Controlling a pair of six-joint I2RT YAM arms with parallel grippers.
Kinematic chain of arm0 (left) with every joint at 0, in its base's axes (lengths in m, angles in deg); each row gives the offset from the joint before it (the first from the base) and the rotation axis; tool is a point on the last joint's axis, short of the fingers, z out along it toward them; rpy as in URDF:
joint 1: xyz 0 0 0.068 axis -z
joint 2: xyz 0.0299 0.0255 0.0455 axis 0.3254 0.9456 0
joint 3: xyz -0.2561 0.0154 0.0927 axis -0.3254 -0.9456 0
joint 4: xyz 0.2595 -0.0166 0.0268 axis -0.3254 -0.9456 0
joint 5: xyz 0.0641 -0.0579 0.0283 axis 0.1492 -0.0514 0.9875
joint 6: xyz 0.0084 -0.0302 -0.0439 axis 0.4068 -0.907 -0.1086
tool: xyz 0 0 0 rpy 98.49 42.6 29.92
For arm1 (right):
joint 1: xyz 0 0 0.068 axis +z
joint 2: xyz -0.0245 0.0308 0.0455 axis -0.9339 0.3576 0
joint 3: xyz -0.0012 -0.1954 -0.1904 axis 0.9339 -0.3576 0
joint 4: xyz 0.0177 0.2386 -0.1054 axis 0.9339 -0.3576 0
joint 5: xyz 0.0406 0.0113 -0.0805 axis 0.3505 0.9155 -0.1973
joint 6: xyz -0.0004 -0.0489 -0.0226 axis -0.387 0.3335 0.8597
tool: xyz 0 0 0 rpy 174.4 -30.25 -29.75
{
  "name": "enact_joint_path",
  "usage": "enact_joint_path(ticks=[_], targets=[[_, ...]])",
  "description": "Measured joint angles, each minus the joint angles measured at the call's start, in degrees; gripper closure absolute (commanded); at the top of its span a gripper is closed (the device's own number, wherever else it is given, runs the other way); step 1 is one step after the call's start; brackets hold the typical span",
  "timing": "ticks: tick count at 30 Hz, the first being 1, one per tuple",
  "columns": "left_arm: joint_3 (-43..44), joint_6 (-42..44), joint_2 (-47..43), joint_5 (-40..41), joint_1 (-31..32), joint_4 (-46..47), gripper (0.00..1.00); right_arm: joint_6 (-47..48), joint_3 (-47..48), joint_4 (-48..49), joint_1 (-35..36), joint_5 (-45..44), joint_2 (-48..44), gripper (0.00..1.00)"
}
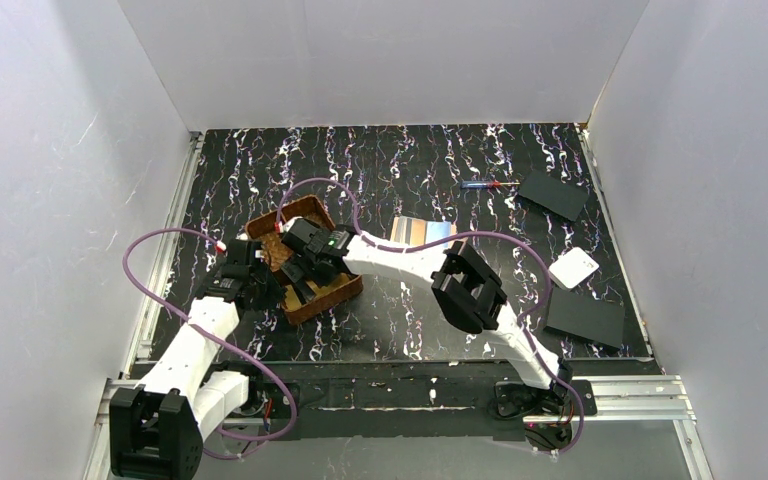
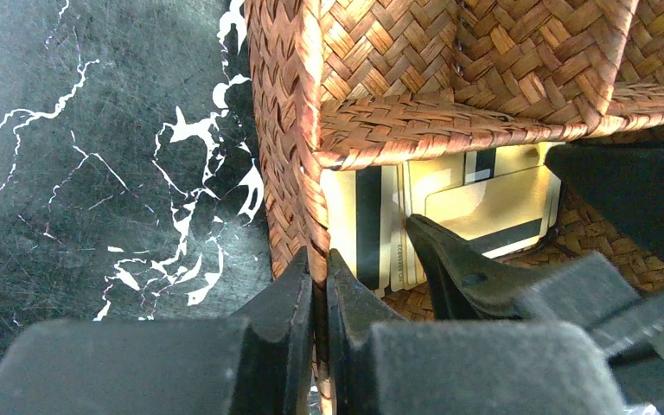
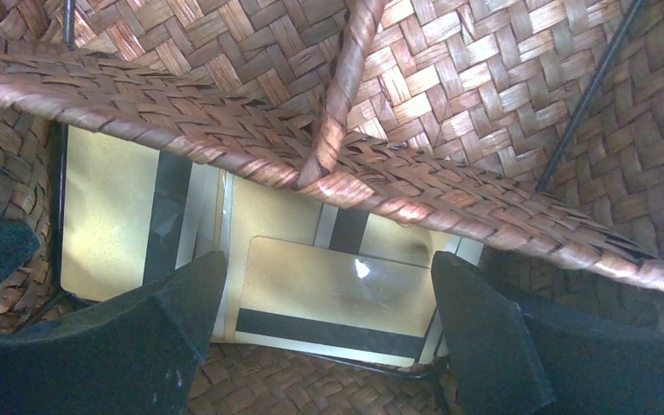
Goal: Put the credit cards into the card holder
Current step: Pick up the credit card from the storage box.
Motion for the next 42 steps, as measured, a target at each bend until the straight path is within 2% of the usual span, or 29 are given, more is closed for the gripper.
enact_joint_path(ticks=[4,13,26,42], targets=[[-0.1,0.1,-0.5,0.0,0.1,-0.3,1.00,-0.2,-2.6,2.8,0.0,0.2,-0.8,0.08],[-0.2,-0.6,-0.9,-0.5,0.6,-0.9,1.00,-1.1,-8.7,7.6,-0.2,0.5,-3.9,0.09],[-0.2,-1.1,-0.9,0.3,0.6,-1.8,1.00,0.1,-4.3,5.1,-1.7,-1.0,-4.7,0.15],[-0.2,-0.5,-0.8,0.0,0.6,-1.6,1.00,-2.4,-8.2,7.8,-1.9,0.7,-6.6,0.12]])
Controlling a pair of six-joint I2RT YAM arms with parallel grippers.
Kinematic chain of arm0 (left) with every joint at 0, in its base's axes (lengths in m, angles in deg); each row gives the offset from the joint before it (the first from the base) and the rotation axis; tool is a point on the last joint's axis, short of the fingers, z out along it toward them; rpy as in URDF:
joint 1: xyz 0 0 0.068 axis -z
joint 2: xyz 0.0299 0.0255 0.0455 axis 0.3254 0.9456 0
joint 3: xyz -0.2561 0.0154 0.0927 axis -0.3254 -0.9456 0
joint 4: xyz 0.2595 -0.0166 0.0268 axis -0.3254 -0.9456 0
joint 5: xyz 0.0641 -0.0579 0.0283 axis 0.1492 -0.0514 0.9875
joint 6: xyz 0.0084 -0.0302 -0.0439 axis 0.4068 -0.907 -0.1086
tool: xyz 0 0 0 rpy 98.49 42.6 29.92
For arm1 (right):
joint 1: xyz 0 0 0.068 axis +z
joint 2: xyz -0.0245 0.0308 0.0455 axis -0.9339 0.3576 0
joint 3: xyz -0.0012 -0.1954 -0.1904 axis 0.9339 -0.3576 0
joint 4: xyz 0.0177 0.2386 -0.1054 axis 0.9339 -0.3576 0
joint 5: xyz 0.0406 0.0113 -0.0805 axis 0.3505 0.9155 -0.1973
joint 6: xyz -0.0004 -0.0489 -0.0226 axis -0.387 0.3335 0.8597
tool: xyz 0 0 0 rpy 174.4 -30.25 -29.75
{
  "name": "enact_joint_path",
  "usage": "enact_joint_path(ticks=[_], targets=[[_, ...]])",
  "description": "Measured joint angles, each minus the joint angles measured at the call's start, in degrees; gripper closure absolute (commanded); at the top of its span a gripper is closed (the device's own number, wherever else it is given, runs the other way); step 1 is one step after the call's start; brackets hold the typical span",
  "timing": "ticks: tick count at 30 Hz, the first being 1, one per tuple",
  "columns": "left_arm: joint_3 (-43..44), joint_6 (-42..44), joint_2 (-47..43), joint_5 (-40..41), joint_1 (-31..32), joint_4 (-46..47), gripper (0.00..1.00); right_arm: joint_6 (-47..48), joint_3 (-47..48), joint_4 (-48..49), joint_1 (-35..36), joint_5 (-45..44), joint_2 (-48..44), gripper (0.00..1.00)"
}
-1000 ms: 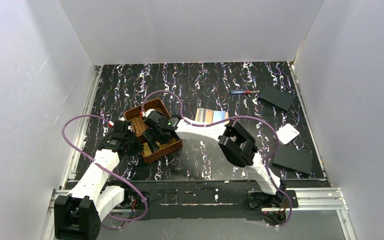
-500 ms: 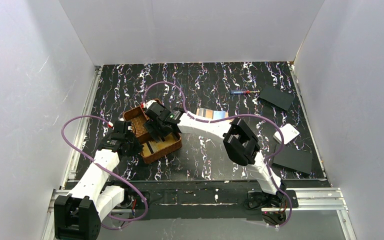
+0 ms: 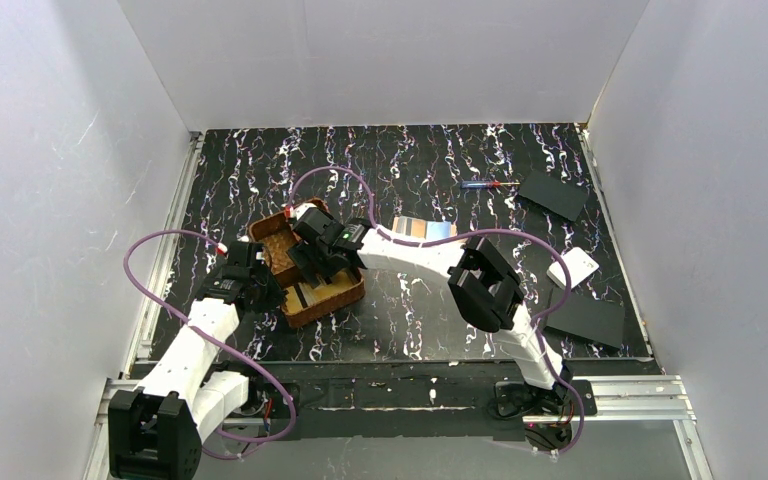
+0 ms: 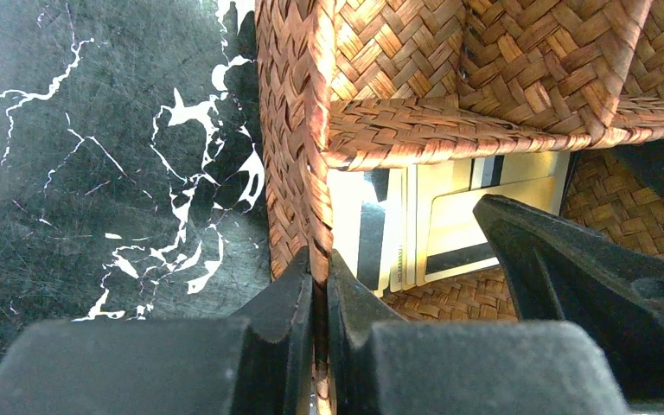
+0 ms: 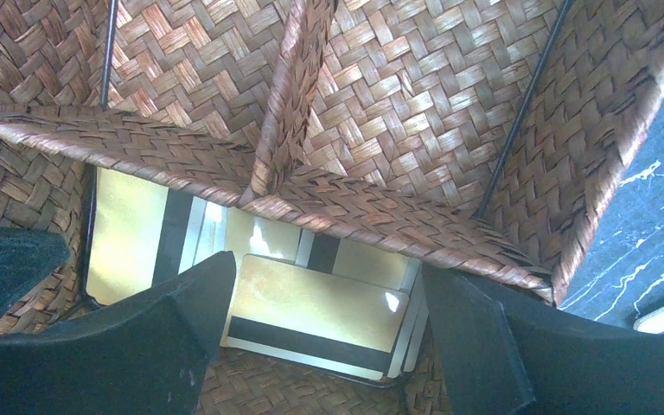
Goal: Put the credit cards into the card holder
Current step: Pick up the credit card from the storage box.
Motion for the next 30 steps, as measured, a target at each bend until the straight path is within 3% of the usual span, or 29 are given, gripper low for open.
enact_joint_path(ticks=[15,16,18,20,26,30], targets=[[2.1,-8.7,2.4,1.4,0.1,-2.9,1.00,-0.8,8.3,-9.6,1.5,-3.2,4.4,0.14],[2.3,-9.2,2.8,1.6,0.1,-3.0,0.93,-0.6,8.3,-9.8,1.6,-2.6,4.5,0.14],[2.8,-9.3,3.5,1.6,0.1,-3.4,0.68,-0.3,8.3,-9.7,1.7,-1.4,4.5,0.12],[3.4,-9.0,4.1,1.2,0.1,-4.2,0.55,0.1,8.4,-9.3,1.8,-0.8,4.5,0.11],[5.2,-9.1,1.8,-0.9,0.2,-7.8,0.32,1.6,11.6,-9.7,0.7,0.2,4.7,0.09],[8.0,-9.6,-1.6,-1.0,0.2,-12.2,0.27,2.5,13.0,-9.3,-0.1,0.2,4.7,0.09]])
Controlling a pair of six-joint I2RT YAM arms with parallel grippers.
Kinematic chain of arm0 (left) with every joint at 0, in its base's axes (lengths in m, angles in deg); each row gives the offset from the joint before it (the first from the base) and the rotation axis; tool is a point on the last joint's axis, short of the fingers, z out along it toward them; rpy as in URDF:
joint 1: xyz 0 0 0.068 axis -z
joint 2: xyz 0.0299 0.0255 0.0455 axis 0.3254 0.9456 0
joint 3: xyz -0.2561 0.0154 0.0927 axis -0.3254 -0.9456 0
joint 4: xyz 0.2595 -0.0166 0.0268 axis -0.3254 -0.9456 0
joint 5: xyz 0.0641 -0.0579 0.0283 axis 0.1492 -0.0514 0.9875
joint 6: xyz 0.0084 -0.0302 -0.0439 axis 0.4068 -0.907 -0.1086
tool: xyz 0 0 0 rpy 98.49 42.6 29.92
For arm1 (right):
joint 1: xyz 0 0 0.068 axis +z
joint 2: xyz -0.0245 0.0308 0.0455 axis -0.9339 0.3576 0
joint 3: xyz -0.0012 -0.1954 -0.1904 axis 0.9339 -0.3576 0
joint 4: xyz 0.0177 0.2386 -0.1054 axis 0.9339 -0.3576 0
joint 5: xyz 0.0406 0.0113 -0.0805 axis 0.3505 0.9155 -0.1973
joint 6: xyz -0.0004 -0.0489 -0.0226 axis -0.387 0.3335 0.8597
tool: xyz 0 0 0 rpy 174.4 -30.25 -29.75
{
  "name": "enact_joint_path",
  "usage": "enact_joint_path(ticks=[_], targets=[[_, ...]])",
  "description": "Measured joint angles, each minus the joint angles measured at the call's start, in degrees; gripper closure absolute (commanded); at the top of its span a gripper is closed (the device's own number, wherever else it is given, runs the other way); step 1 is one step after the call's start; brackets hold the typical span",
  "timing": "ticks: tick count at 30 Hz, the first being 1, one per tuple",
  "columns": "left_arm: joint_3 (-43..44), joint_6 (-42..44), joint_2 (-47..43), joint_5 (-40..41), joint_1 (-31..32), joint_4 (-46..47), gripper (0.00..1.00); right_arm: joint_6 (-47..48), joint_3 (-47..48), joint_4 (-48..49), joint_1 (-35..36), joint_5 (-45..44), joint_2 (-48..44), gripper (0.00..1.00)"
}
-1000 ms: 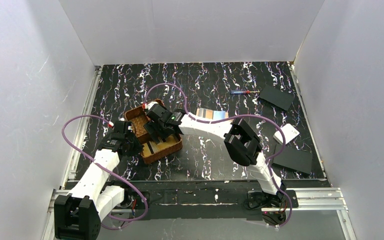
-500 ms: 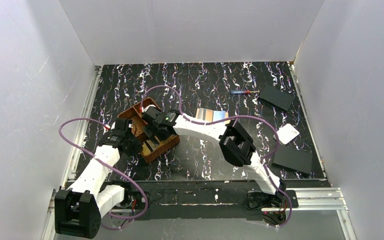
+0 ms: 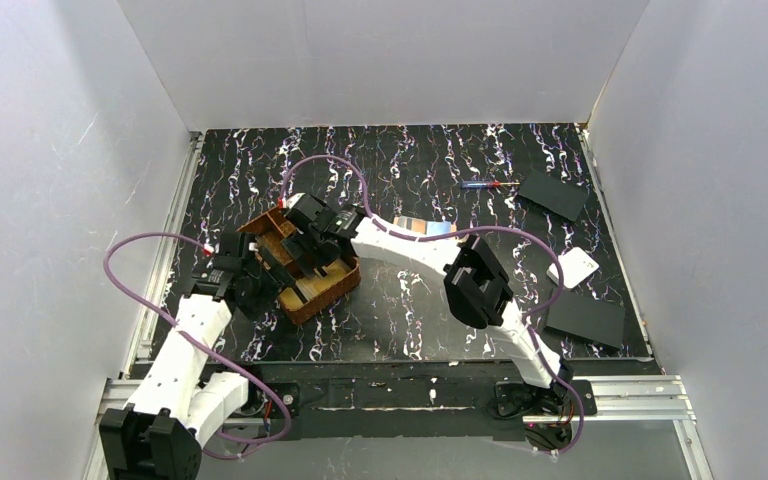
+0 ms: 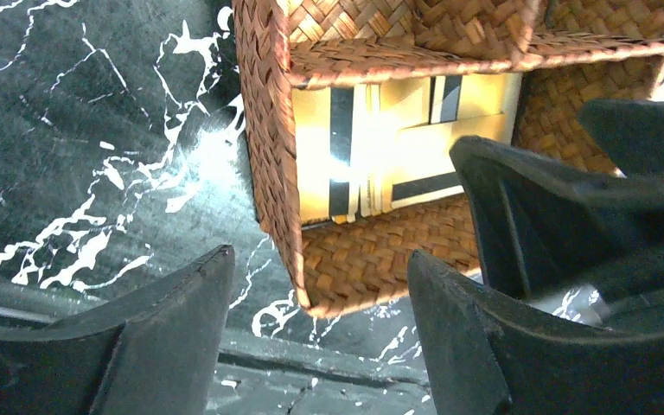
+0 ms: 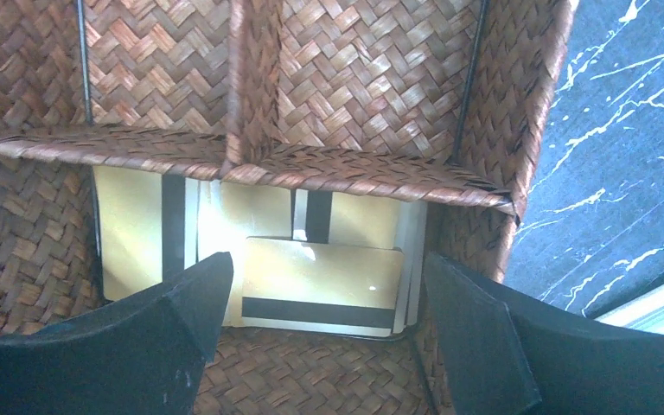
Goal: Put the credit cards into the card holder
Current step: Pick up the credit card from the storage box.
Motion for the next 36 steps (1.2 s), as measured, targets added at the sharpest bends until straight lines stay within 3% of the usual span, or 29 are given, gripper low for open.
enact_joint_path(ticks=[1,4,9,16,31,34,36], targets=[[1.1,-0.2,-0.4,0.0,0.0,-1.4,0.26,0.1,0.0,-0.1,-0.2,0.0,0.1,0.09],[5.1,-0.3,0.1,0.2,-0.4,-5.8,0.07,0.1,-0.3,0.0,-0.4,0.2,0.2,0.09],[14.1,0.1,4.8,0.3,-3.1,-14.0,0.02,0.1,-0.6,0.1,-0.3,0.4,0.7,0.09],[21.4,1.0,4.2,0.7,-7.5,-21.3,0.02,0.1,-0.9,0.7,-0.2,0.9,3.0,0.02],[25.2,4.8,3.2,0.4,-9.5,-23.6,0.02,0.3,-3.6,2.1,-0.1,1.9,3.1,0.06],[25.2,4.9,3.2,0.1,-9.8,-23.5,0.06,-1.0,-4.6,4.6,-0.3,5.3,2.4,0.09],[24.8,4.5,3.3,-0.8,-9.8,-23.3,0.22,-2.9,-7.2,7.1,-0.5,8.9,0.8,0.12]])
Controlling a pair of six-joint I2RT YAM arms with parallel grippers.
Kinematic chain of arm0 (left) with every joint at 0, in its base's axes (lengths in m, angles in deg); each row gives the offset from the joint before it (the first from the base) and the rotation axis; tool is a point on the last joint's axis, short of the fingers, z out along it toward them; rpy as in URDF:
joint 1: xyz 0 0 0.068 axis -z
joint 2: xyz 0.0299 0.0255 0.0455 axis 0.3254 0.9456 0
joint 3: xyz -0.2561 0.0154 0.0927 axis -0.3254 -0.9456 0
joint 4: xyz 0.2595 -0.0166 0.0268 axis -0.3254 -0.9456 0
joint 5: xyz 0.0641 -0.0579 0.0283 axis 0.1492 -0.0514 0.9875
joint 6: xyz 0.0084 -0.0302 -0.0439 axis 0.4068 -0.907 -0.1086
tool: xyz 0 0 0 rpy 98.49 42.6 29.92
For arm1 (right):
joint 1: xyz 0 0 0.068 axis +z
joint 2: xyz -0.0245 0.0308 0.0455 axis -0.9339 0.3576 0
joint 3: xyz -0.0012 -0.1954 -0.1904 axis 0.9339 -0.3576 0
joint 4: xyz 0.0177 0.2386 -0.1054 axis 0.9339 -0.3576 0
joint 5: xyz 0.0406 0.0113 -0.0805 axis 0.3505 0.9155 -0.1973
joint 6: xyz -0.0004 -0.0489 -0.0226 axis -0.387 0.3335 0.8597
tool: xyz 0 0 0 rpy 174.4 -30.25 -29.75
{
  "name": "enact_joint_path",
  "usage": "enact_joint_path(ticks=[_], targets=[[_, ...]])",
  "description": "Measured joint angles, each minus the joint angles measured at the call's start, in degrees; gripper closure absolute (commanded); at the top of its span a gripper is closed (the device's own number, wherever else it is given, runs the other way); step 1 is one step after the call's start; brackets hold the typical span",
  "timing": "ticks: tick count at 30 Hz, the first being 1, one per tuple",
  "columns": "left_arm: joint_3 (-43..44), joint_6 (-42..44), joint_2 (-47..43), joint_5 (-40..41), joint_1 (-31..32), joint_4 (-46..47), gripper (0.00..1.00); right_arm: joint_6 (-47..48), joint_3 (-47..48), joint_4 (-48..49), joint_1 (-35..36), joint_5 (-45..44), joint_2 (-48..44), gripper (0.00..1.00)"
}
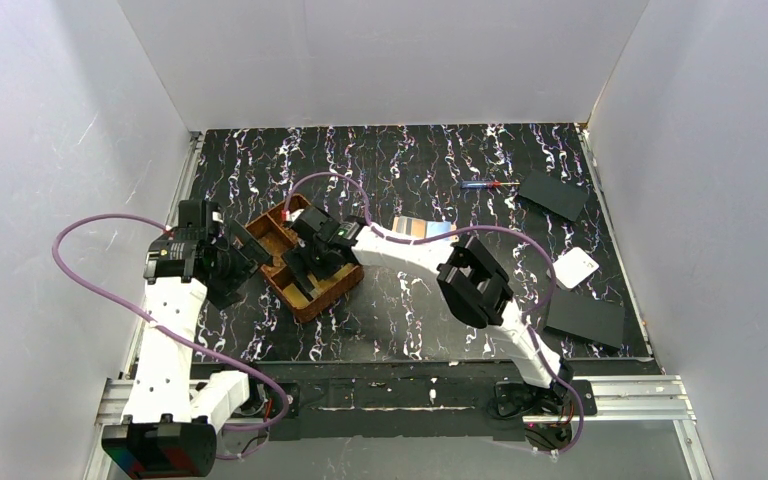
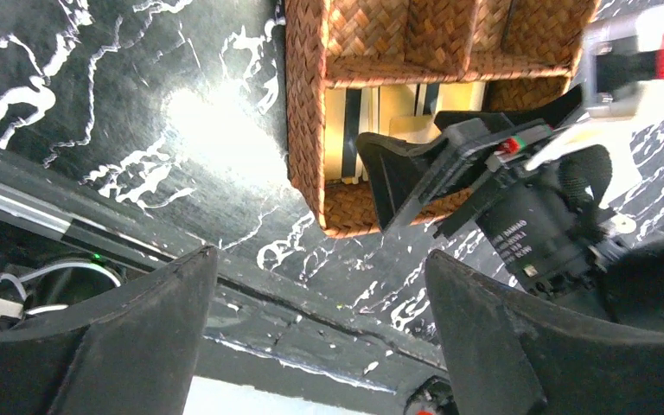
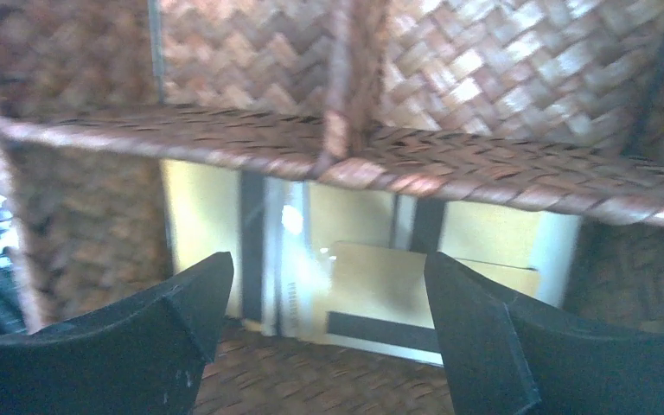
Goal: Put the credit cards into the card holder
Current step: Pick up the credit card from the storage box.
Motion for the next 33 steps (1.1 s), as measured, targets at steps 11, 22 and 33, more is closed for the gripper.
enact_joint_path(ticks=[11,22,33], targets=[[-6.2,-9.3,9.3,-7.7,-6.1,5.0,0.35,-11.0,-7.2,11.1,-2.8,16.5,-3.1,0.29],[-7.2,-7.8,18.1,-9.4,-7.5,12.6,0.41,-15.6,-8.5,17.4,-5.4,22.4,-3.0,0.37],[-8.4,-7.0,22.6,-11.2,-7.8,17.6,0.43,-16.5,-9.6,19.8,-5.3,24.3,-2.4,0.39]])
